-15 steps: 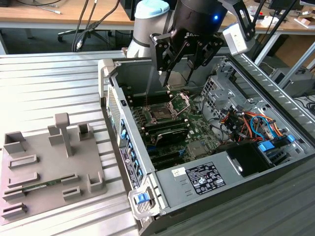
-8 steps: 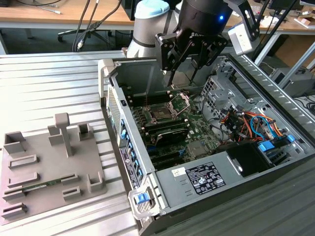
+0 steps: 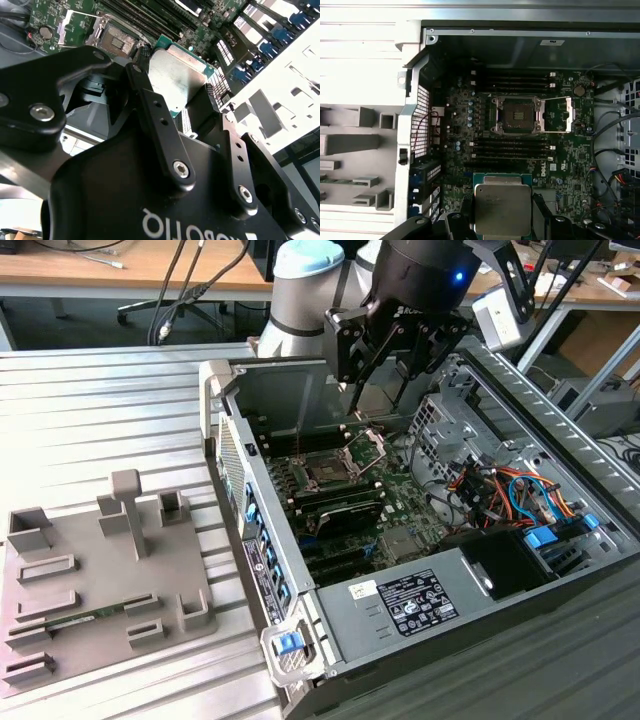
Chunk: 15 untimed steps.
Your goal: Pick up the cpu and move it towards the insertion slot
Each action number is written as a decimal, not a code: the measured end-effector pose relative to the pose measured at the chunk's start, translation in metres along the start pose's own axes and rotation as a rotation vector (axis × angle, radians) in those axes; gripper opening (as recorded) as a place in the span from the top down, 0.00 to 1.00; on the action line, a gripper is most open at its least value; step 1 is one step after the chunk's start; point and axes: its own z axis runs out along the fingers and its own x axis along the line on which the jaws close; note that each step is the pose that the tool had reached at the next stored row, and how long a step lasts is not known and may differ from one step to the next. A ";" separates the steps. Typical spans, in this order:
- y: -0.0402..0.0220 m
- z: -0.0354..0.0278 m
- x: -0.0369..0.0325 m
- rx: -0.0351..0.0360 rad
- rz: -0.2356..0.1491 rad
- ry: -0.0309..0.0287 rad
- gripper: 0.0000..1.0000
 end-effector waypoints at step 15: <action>-0.0005 -0.0001 -0.0129 0.0001 0.000 0.0001 0.45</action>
